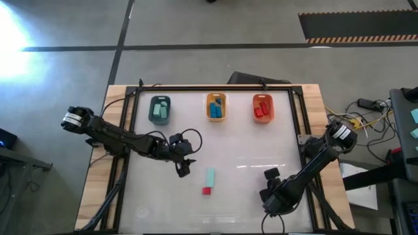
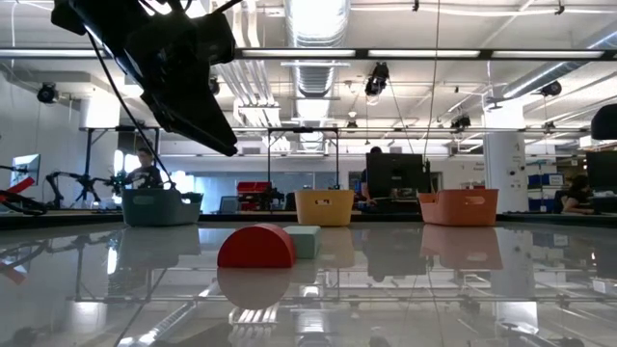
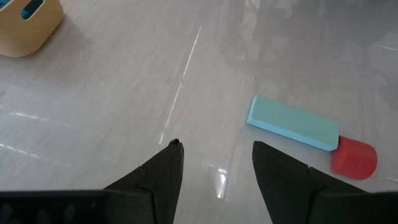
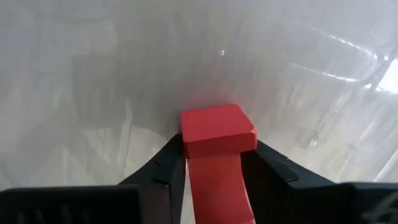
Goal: Sort & place blocks by color
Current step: Put the red block into the orange bin
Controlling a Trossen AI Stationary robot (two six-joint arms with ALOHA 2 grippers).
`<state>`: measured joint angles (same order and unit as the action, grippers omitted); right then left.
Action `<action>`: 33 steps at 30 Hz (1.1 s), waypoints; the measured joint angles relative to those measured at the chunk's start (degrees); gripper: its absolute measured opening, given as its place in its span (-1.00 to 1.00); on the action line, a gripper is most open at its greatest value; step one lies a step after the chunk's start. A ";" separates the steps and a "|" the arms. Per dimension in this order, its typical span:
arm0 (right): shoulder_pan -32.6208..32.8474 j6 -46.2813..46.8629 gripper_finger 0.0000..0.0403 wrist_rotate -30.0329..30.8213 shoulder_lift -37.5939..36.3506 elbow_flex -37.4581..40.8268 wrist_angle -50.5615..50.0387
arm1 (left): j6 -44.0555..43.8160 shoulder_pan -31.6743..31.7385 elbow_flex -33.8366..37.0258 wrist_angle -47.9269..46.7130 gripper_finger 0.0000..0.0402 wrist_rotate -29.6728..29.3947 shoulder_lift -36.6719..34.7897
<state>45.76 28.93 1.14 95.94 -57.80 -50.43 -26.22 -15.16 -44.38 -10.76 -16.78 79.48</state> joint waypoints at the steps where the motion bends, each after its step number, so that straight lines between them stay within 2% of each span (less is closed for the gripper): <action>1: 0.02 0.04 -0.45 0.14 -0.06 0.00 0.00 | 0.00 0.00 0.00 0.00 -0.12 0.00 0.00; 9: -0.23 1.11 -0.45 0.32 -0.44 -0.72 -0.39 | -0.04 0.00 0.00 -0.03 -0.12 0.00 0.00; 17: -4.25 2.06 -0.45 2.45 -0.48 -4.50 0.24 | -0.06 0.00 0.00 -0.05 -0.12 -0.02 0.00; 25: -7.77 -2.93 -0.45 9.06 -0.93 -9.66 -0.26 | -0.10 0.04 0.00 -0.08 -0.12 -0.02 0.00; 33: -11.42 -9.76 -0.45 13.55 -3.22 -11.68 -0.50 | -0.10 0.02 0.00 -0.10 -0.12 -0.03 0.00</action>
<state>34.33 19.17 14.68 92.72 -69.48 -50.94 -26.33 -15.14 -44.38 -10.86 -16.81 79.48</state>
